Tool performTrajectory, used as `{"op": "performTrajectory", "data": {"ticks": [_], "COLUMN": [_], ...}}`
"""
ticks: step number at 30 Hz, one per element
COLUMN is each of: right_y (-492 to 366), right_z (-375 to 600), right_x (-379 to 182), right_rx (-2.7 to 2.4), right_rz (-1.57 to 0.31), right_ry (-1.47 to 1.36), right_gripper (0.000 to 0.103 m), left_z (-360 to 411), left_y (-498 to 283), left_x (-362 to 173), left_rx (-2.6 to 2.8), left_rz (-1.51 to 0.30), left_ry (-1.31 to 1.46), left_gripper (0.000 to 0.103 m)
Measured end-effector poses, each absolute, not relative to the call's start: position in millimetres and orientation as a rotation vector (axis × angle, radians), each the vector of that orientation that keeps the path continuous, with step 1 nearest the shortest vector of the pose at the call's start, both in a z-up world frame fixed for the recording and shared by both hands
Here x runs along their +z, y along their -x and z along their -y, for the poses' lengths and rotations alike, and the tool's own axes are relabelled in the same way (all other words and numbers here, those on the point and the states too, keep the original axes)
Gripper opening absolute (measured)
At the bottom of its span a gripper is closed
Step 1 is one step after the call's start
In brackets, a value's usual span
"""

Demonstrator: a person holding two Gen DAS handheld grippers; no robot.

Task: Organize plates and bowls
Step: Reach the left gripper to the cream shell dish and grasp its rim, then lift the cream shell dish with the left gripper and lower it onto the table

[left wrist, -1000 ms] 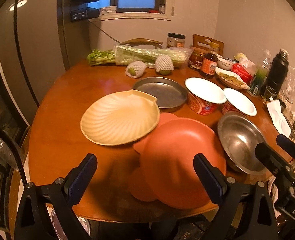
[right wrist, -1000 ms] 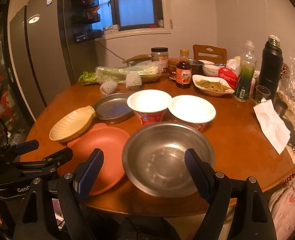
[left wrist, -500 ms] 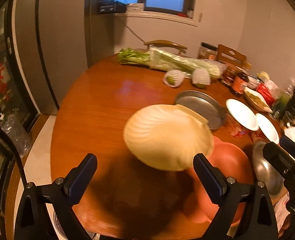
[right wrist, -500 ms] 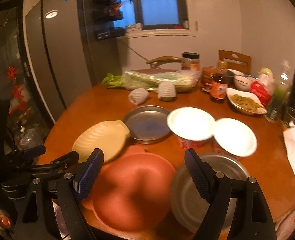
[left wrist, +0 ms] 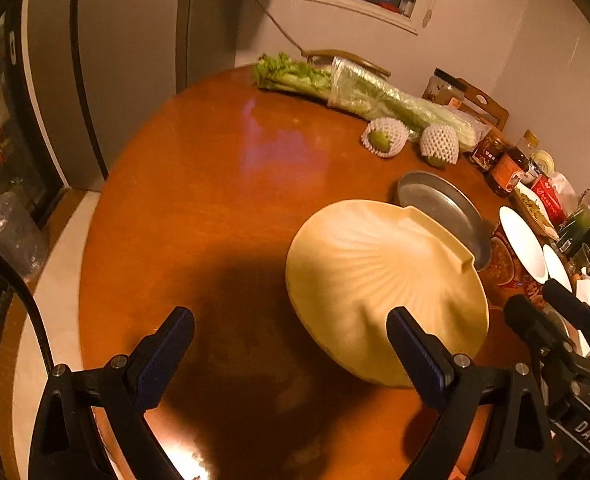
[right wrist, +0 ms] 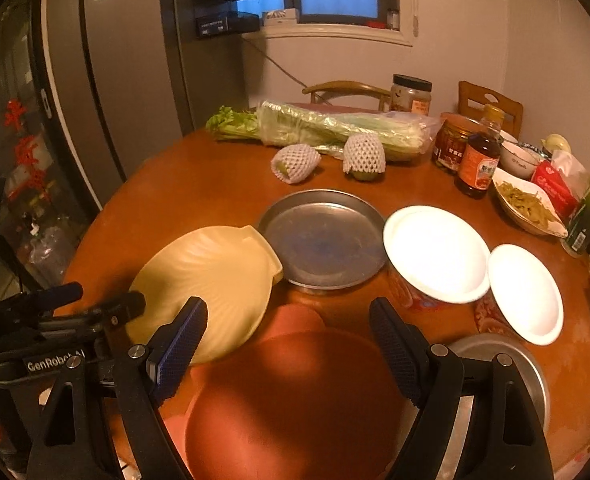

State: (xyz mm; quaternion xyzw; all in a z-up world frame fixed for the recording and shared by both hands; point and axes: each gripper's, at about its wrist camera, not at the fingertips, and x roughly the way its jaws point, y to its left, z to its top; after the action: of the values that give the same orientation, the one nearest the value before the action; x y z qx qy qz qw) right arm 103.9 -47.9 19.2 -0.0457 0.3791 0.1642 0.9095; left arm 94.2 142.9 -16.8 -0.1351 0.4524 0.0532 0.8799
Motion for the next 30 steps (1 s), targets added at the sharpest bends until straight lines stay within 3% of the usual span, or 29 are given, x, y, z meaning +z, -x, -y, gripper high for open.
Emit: {"op": "performTrajectory", "data": {"ticks": [3, 8, 14, 18, 20, 24, 30], "right_y": [-111.6, -120.9, -126.1, -131.3, -133.2, -134.3, -130.9], "right_z": [41.1, 30.0, 26.7, 25.7, 25.1, 22.0, 14.9], "right_x": [14.3, 3.3, -3.2, -6.3, -8.3, -10.0, -8.5], "right_rx": [0.339, 0.354, 0.367, 0.368, 0.372, 0.39, 0.425], "right_rz": [-0.789, -0.82, -0.832, -0.842, -0.849, -0.851, -0.855], "right_ry": [0.117, 0.165, 0.163, 0.168, 0.169, 0.18, 0.178], "right_gripper": [0.077, 0.058, 0.048, 0.04, 0.039, 0.033, 0.027], "left_z": [-143.8, -141.6, -138.8, -135.6, -133.9, -132.0, -132.2], "left_y": [-100.2, -105.9, -112.5, -115.1, -117.0, -118.3, -118.7], "left_x": [-21.6, -25.9, -29.7, -30.7, -32.1, -34.2, -32.6], "left_rx": [0.096, 0.092, 0.055, 0.05, 0.042, 0.023, 0.021], "left_rz": [-0.955, -0.969, -0.984, -0.988, -0.996, -1.008, -1.003], "left_ry": [0.291, 0.283, 0.282, 0.275, 0.269, 0.275, 0.278], "left_gripper": [0.097, 0.095, 0.087, 0.064, 0.06, 0.039, 0.036]}}
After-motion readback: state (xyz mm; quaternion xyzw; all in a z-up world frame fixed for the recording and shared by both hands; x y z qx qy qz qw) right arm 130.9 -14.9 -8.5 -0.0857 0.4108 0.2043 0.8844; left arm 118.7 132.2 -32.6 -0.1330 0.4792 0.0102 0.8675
